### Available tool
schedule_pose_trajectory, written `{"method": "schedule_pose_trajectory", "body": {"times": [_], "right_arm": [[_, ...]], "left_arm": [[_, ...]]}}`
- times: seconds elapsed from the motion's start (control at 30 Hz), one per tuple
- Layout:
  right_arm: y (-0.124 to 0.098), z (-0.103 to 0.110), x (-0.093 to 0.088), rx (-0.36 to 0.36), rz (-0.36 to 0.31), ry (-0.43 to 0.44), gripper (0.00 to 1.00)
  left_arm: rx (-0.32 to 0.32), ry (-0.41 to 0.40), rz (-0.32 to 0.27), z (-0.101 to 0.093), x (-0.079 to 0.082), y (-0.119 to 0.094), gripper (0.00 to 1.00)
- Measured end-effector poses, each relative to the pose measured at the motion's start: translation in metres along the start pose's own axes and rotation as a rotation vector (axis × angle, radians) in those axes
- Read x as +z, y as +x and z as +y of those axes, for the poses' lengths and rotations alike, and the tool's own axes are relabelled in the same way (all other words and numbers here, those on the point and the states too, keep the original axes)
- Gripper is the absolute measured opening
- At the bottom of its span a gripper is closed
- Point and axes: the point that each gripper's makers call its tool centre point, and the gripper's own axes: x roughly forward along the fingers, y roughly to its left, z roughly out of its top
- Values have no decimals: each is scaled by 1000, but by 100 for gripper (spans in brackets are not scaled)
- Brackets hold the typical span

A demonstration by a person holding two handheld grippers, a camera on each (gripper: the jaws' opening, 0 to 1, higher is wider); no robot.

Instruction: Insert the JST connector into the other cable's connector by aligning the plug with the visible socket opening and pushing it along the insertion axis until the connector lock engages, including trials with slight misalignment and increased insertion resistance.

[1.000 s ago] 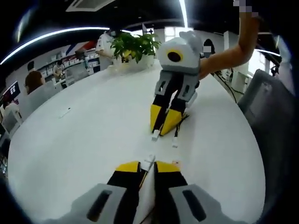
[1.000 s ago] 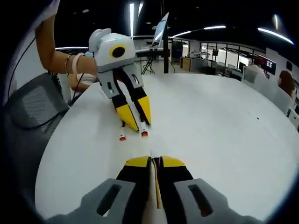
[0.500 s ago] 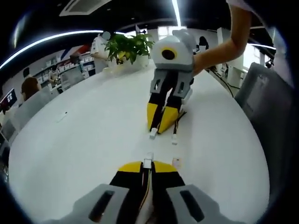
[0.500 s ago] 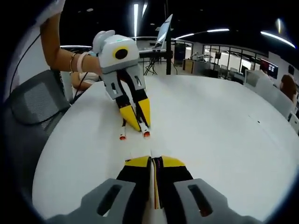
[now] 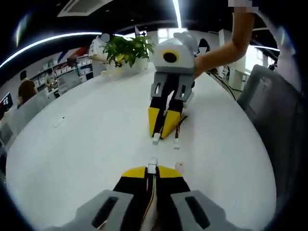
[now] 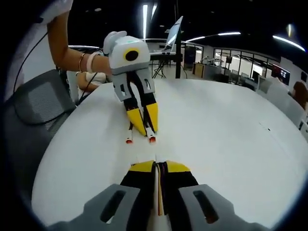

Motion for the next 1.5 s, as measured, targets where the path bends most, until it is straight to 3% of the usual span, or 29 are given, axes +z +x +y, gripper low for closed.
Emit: {"method": "schedule_pose_trajectory", "body": {"times": [0.3, 0.8, 1.5], "right_arm": [[-2, -2, 7, 12, -29, 2, 4], [-8, 2, 28, 42, -71, -28, 3], [-8, 5, 30, 57, -48, -71, 3]], "left_arm": [[5, -27, 7, 2, 5, -3, 0], [-27, 29, -20, 1, 27, -5, 0], [-50, 48, -17, 0, 37, -1, 0]]}}
